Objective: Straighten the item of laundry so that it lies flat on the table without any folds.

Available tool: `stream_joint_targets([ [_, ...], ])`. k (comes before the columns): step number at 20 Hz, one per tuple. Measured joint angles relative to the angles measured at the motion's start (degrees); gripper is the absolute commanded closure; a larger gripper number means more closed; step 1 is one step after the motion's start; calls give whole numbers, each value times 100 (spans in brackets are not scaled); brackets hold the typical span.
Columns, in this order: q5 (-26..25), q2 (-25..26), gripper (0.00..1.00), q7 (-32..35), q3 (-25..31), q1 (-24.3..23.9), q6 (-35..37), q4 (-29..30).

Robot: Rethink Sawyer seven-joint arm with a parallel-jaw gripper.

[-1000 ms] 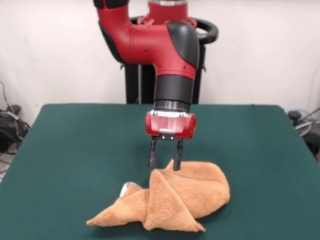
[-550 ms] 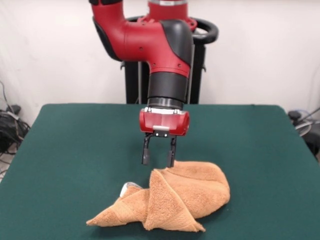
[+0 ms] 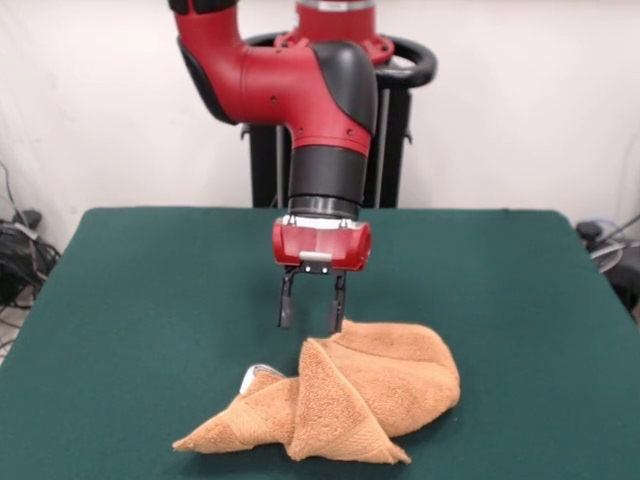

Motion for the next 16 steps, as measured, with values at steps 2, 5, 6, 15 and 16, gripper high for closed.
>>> stream_joint_targets([
  [2, 0, 33, 0, 0, -1, -12, 0, -5],
  [5, -16, 168, 0, 0, -1, -43, -1, -50],
  [6, -16, 201, 0, 0, -1, -47, 0, -65],
  [15, -94, 589, 0, 0, 2, -57, -1, -373],
  [16, -126, 662, 0, 0, 2, -63, -2, -450],
])
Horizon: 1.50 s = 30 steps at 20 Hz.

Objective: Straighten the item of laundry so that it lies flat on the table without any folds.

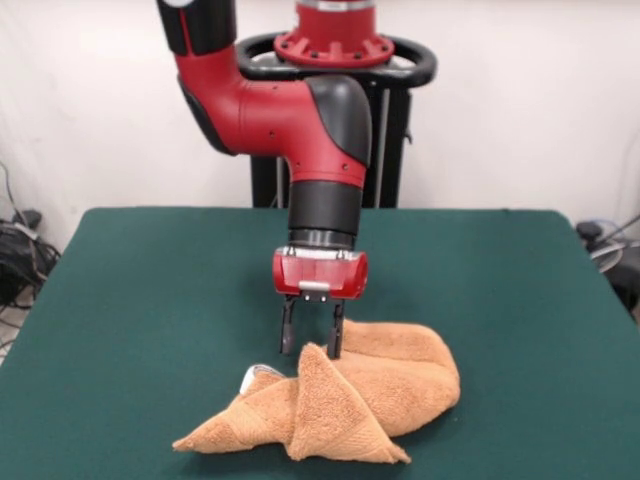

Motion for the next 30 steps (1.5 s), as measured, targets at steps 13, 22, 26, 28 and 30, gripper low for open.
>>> stream_joint_targets([
  [13, -474, 305, 0, 0, 55, -64, -52, -536],
  [22, -1415, 428, 0, 0, 421, -290, -45, -1317],
  [26, -1458, 429, 0, 0, 526, -351, -47, -1525],
  [28, -1460, 432, 0, 0, 562, -369, -49, -1601],
  [30, -1460, 432, 0, 0, 581, -368, -69, -1666],
])
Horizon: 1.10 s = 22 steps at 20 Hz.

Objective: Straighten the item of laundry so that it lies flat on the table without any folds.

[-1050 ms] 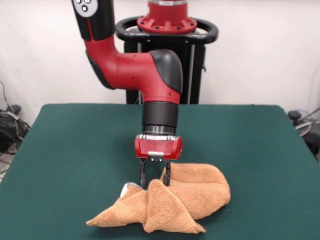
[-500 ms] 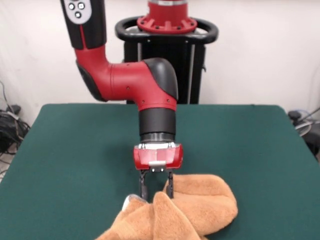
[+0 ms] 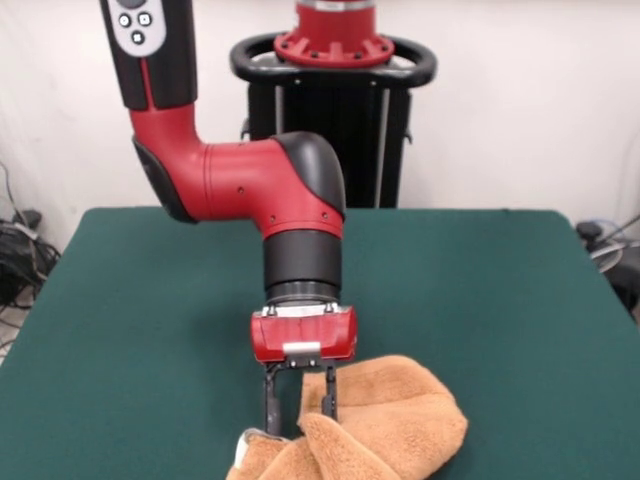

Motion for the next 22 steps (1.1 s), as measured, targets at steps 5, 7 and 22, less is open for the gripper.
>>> stream_joint_targets([
  [5, -1, 0, 100, 0, 1, 11, -9, -69],
  [7, -1, 0, 100, 0, 2, 11, -8, -71],
  [22, -2, 1, 100, 0, 24, 11, -6, -181],
])
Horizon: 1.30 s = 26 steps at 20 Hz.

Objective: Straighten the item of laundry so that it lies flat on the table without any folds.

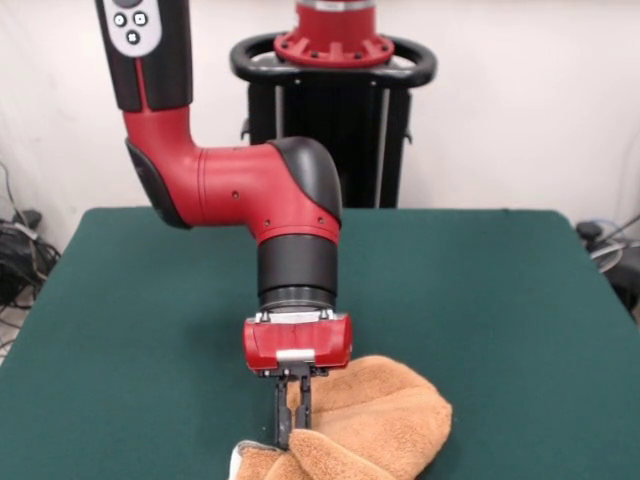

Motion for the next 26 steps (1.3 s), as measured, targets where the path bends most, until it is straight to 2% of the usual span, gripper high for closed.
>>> stream_joint_targets([
  [10, 2, -58, 100, 0, 2, 2, 1, 26],
  [14, 192, -344, 100, 0, -20, 83, 1, 213],
  [19, 781, -958, 100, 0, -175, 451, 91, 607],
  [22, 1120, -1510, 100, 0, -278, 733, 470, 921],
  [26, 1252, -1917, 100, 0, -310, 848, 932, 1117],
])
